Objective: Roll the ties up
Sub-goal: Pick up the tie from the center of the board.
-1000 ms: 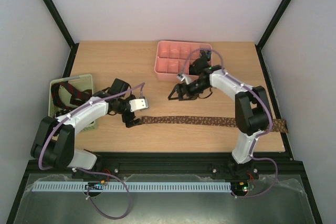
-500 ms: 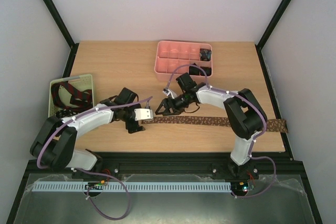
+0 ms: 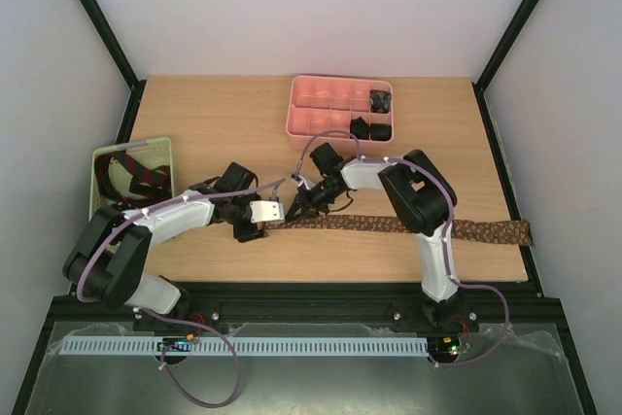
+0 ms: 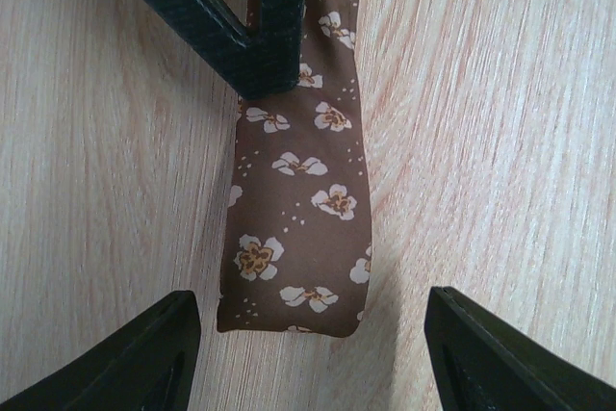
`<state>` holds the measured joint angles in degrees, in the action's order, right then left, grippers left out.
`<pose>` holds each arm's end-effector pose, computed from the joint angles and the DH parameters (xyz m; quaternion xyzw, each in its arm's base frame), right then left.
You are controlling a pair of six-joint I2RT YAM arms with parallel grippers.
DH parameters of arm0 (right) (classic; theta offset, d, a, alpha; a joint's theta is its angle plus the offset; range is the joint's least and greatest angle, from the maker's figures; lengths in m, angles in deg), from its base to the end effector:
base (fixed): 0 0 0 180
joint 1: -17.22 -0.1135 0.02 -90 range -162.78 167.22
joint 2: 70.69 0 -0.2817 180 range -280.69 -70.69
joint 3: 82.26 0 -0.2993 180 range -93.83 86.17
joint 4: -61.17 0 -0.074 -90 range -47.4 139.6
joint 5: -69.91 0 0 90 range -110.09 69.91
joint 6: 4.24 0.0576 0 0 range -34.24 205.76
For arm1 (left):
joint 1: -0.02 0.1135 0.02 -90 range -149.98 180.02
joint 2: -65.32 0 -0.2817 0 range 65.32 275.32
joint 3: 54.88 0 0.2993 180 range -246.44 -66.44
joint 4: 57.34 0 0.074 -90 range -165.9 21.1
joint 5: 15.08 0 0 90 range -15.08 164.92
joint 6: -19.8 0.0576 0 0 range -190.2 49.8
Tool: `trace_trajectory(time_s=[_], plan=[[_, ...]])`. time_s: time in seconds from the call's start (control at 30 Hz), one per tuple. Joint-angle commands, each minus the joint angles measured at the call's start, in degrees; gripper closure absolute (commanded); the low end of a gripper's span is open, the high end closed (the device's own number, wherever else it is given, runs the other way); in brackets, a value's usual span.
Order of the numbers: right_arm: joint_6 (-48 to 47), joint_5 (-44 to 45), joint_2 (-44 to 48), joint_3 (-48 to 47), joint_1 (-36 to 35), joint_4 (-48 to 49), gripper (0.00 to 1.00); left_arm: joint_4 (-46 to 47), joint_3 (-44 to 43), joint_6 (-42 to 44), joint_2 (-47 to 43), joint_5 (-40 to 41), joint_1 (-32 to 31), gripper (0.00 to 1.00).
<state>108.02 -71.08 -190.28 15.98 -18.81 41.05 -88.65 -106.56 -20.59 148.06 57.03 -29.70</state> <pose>0.3408 0.3032 0.0814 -0.2220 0.8470 0.4827 0.0161 0.2522 -0.1644 0.1244 0.6409 0.7147 -0.1080 0.2584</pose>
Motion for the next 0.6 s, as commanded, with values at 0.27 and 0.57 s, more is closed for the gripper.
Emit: trace_trajectory(time_s=[0.27, 0.57], plan=[[-6.4, 4.6, -5.6, -1.7, -0.4, -8.5, 0.99, 0.5, -1.4, 1.0, 3.8, -1.6, 0.1, 0.59], [-6.2, 5.1, -4.7, -2.8, -0.4, -9.0, 0.99, -2.5, -7.6, -3.6, 1.0, -10.1, -1.1, 0.66]])
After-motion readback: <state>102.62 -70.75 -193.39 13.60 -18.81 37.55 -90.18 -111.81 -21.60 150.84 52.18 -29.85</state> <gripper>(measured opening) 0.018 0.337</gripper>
